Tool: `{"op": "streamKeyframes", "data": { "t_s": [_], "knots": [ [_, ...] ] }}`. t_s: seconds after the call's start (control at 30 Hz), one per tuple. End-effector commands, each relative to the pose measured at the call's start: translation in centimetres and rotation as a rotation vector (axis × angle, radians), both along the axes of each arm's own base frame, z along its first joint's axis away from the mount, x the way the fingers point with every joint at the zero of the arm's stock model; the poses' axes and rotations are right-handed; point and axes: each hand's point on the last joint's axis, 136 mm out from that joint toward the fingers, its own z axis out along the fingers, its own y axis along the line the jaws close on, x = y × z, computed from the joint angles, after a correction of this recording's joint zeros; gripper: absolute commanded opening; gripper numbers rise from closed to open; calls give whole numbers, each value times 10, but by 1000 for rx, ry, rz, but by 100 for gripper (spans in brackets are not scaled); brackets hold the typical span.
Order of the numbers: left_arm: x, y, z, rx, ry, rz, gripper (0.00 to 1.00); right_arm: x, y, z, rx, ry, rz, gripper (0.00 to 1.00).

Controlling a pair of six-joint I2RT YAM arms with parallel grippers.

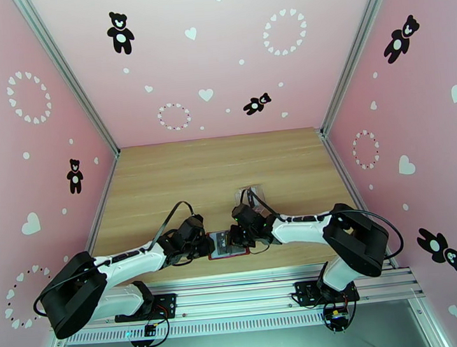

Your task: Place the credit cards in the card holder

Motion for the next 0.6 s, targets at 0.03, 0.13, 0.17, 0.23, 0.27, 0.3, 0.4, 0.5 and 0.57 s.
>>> {"op": "streamKeyframes", "data": {
  "t_s": [0.03,0.13,0.17,0.23,0.27,0.3,0.4,0.5,0.57],
  "knots": [
    [-10,-1,-7,6,41,-19,24,-7,-7,-9,-77,16,40,11],
    [-10,-1,-8,6,42,-18,24,-7,-8,-10,-89,18,48,12],
    [-10,-1,-8,6,42,-18,24,-8,-7,-11,-89,21,51,13],
    [-10,-1,-8,7,42,-16,24,-8,-5,-11,-81,26,54,13],
    [-10,-1,-8,5,43,-15,24,-10,-3,-12,-81,26,60,13],
    [-10,-1,-8,5,41,-15,24,-10,-2,-12,-81,28,64,13],
    [-10,-1,-9,4,42,-15,24,-12,3,-12,-78,28,72,13],
    [-10,-1,-9,4,42,-14,24,-12,8,-12,-64,33,72,13],
    [-11,-1,-9,2,43,-16,24,-12,12,-12,-60,34,77,13]
  ]
}}
